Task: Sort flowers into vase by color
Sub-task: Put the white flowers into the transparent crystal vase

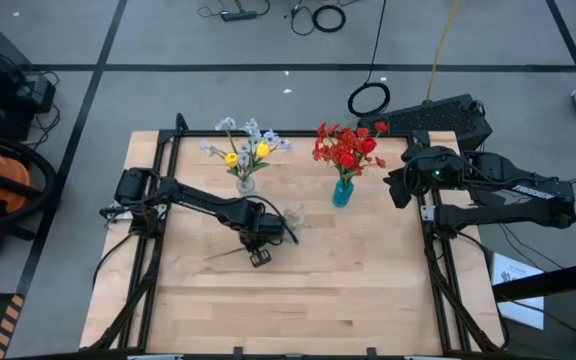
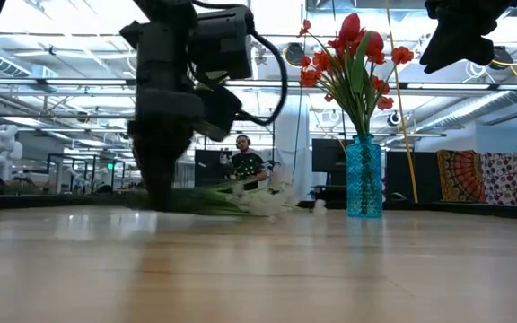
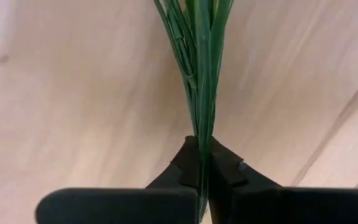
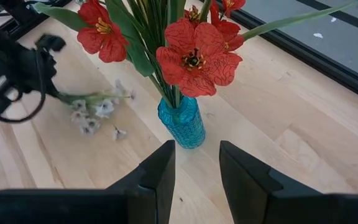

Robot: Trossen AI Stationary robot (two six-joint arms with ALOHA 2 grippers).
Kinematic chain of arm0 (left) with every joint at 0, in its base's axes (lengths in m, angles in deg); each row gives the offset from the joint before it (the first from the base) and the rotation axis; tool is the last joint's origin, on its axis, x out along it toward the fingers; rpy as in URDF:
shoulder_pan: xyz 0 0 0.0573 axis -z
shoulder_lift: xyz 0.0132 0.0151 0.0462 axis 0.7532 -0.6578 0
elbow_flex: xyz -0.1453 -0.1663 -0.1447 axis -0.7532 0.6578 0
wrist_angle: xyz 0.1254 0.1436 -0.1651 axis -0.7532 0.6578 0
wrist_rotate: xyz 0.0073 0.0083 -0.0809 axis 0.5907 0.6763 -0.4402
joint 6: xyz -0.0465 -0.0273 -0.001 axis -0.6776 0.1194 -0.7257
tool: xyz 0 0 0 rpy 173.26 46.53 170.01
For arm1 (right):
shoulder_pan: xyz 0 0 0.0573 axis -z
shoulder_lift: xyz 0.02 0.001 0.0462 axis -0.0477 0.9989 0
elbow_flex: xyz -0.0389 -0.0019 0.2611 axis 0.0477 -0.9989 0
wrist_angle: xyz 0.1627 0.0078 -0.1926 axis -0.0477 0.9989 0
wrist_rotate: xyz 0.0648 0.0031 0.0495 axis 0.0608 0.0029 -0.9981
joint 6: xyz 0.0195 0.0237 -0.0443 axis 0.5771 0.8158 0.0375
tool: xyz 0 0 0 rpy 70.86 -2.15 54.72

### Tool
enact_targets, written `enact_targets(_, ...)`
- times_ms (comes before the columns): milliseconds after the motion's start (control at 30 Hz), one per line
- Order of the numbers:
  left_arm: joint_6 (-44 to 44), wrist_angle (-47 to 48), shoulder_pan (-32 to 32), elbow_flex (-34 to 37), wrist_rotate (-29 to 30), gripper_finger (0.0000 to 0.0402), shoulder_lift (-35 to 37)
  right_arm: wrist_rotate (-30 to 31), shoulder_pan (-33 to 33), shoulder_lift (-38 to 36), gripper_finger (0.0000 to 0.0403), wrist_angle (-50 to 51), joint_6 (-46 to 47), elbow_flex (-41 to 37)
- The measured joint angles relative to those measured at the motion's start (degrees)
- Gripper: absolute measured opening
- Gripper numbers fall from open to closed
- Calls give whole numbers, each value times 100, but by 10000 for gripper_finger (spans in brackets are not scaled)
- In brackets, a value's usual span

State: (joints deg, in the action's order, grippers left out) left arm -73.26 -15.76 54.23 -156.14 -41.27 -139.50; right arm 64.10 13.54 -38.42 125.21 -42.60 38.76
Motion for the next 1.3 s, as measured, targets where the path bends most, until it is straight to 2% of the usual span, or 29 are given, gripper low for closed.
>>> enact_targets(167, 492, 225, -4, 121, 314, 6, 647, 0, 0, 0, 116, 85, 2, -2)
enact_targets(367, 1180, -5, -8, 429, 1179, 6, 1954, 2, 0, -2, 116, 190, 114, -2)
enact_targets(500, 1410, -634, -34, 893, 1733, 7, 3032, -113, -2, -2, 116, 389, 223, -2)
enact_targets(600, 1409, -1245, -107, 1383, 1875, 7, 3867, -328, -4, -2, 116, 785, 462, -2)
enact_targets(767, 1498, -2860, -262, 2397, 1890, 7, 5130, -415, -4, -5, 116, 1325, 937, -2)
enact_targets(867, 1951, -3989, -342, 2918, 1886, 7, 5679, -525, -4, -4, 116, 1442, 1054, -2)
enact_targets(967, 2649, -4950, -421, 3270, 1886, 7, 5969, -501, -4, -2, 116, 1536, 993, -2)
enact_targets(1033, 3091, -5195, -451, 3300, 1884, 7, 5998, -493, -4, -2, 116, 1585, 881, -2)
enact_targets(1133, 3176, -5513, -451, 3300, 1870, 7, 5943, -481, -4, 9, 116, 1650, 911, -2)
enact_targets(1300, 3632, -5989, -450, 3300, 1455, 7, 5631, -295, -4, 45, 116, 1657, 1076, -2)
